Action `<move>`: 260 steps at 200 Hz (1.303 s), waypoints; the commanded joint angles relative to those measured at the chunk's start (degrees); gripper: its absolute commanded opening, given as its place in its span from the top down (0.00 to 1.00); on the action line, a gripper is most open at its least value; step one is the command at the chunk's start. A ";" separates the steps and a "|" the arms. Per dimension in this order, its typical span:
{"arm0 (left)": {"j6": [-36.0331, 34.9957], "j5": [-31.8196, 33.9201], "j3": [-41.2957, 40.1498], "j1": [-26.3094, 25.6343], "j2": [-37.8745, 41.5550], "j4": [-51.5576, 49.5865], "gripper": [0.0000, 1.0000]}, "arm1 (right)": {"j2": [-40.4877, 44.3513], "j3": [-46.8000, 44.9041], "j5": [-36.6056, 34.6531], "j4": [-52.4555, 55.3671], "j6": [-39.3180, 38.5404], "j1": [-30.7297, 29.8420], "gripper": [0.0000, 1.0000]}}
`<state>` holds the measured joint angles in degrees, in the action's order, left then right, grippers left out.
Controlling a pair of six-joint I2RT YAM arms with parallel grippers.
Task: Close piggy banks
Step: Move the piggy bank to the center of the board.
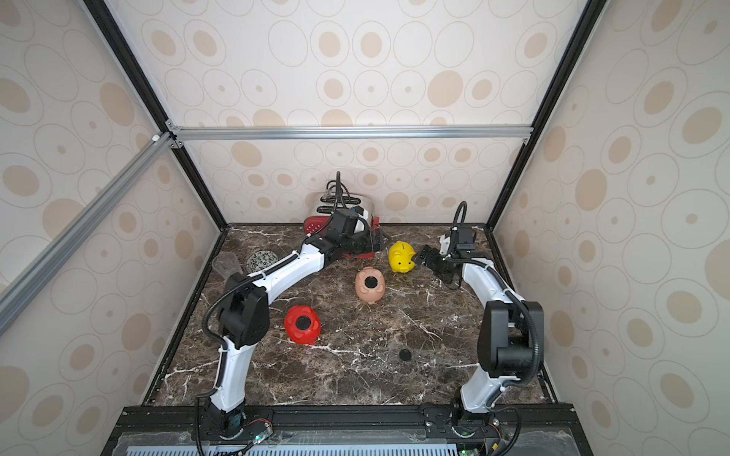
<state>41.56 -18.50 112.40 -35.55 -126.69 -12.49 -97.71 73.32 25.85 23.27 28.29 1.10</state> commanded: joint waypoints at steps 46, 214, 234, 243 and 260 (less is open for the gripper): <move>-3.09 1.89 18.69 -1.47 -13.69 -9.85 0.09 | -10.32 6.15 11.97 -9.66 4.57 3.27 0.00; 6.21 -0.54 25.55 -2.62 -24.98 0.05 0.09 | -28.54 16.01 23.14 -22.76 13.90 3.56 0.00; 7.14 -1.35 26.27 -2.65 -26.09 0.73 0.10 | -30.18 16.03 25.29 -26.34 17.45 3.43 0.00; 7.71 -1.83 26.55 -2.67 -26.64 1.05 0.11 | -30.47 15.61 25.74 -27.70 18.35 3.35 0.00; 8.61 -2.39 26.39 -2.62 -26.94 2.06 0.12 | -30.52 14.63 25.83 -28.49 18.87 3.28 0.01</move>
<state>47.92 -19.57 136.49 -37.95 -151.87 -12.01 -127.39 88.38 49.30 -1.21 44.03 4.54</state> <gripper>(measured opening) 0.885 0.996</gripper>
